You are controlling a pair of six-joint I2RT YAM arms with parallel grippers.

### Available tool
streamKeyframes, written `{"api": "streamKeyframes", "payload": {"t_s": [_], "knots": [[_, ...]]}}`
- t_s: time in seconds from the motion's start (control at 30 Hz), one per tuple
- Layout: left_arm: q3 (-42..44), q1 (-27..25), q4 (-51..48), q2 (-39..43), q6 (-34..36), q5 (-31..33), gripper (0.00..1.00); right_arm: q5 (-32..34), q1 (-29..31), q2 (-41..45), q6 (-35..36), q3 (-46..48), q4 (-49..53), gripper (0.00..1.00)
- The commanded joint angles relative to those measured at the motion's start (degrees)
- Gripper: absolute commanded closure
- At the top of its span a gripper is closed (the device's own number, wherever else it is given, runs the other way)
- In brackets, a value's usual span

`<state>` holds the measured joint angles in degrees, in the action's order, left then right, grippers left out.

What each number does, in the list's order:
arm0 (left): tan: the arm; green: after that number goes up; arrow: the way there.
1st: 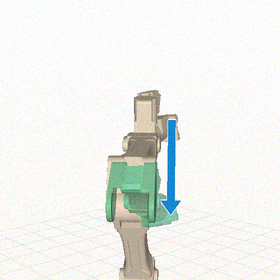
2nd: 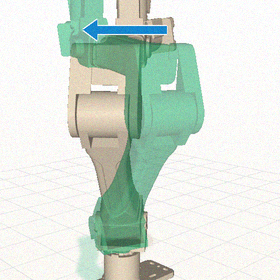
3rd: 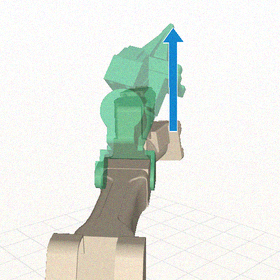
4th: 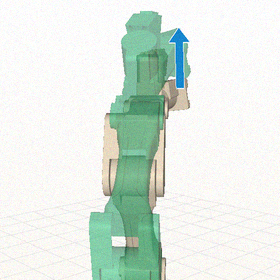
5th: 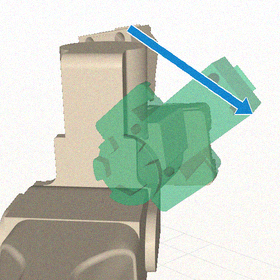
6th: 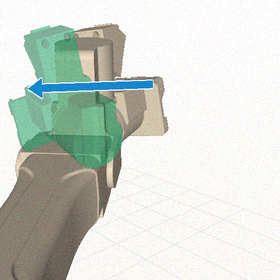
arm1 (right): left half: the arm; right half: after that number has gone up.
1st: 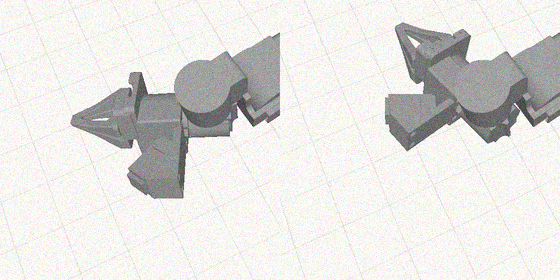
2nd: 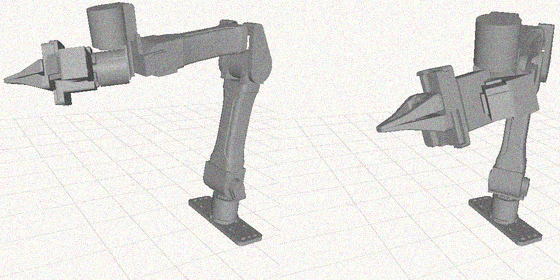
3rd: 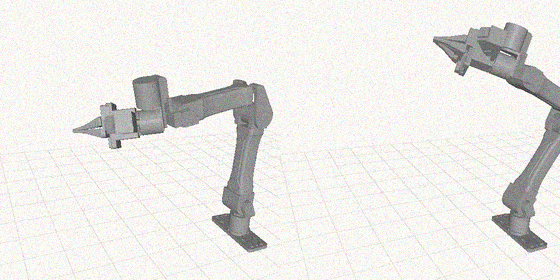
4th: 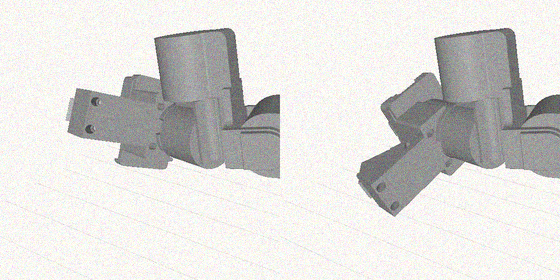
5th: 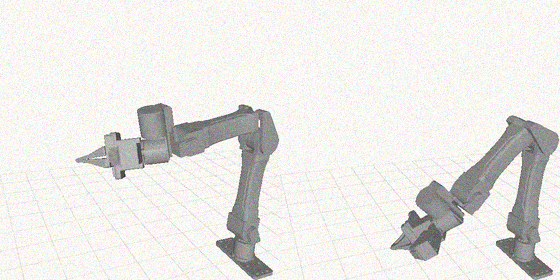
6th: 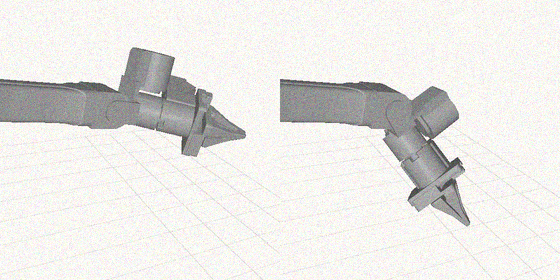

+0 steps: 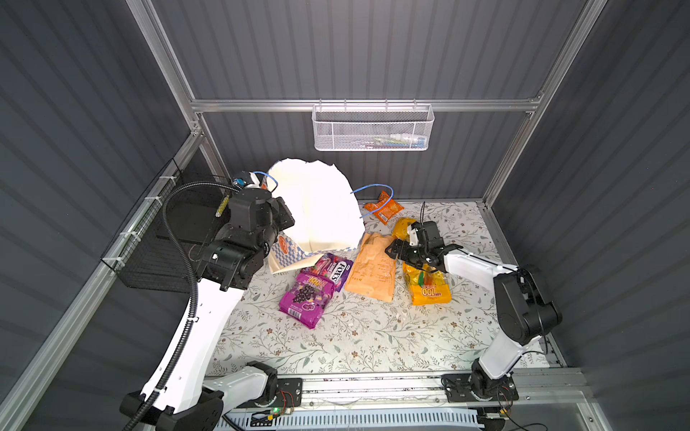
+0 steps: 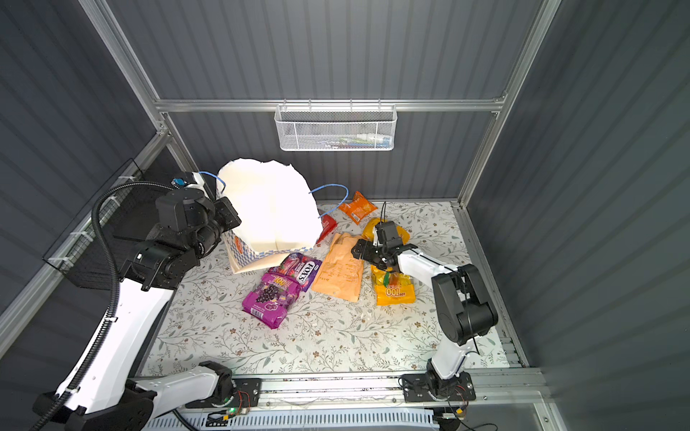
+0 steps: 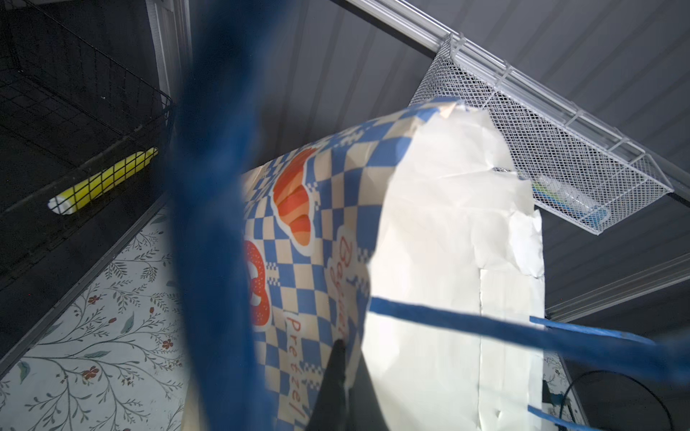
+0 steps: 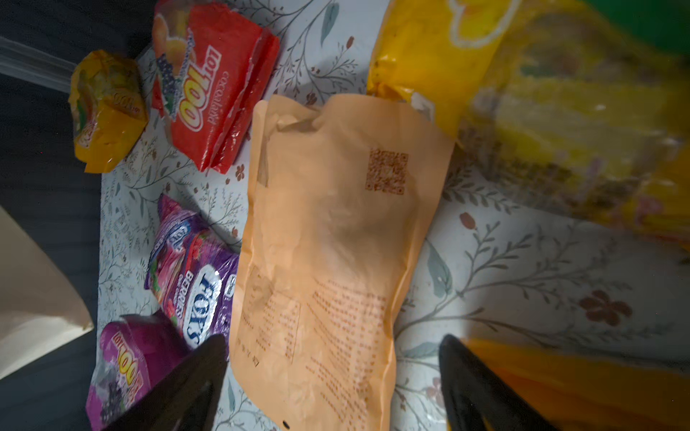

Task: Place the snacks into the paper bag
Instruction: 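Pull the bag upright with the left gripper while the right grasps the tan pouch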

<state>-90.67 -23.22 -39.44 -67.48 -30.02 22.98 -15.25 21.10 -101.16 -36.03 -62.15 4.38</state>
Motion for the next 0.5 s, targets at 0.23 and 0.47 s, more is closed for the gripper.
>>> {"api": "streamKeyframes", "payload": {"t_s": [0.23, 0.47], "knots": [[1.79, -0.06, 1.72, 1.66, 1.46, 0.92, 1.00, 5.66, 0.42, -7.86, -2.73, -4.08, 5.27, 0.18], [2.34, -0.07, 2.34, 1.44, 1.34, 0.40, 1.00, 1.69, 2.89, -11.68, -2.65, -8.36, 4.23, 0.25]]}}
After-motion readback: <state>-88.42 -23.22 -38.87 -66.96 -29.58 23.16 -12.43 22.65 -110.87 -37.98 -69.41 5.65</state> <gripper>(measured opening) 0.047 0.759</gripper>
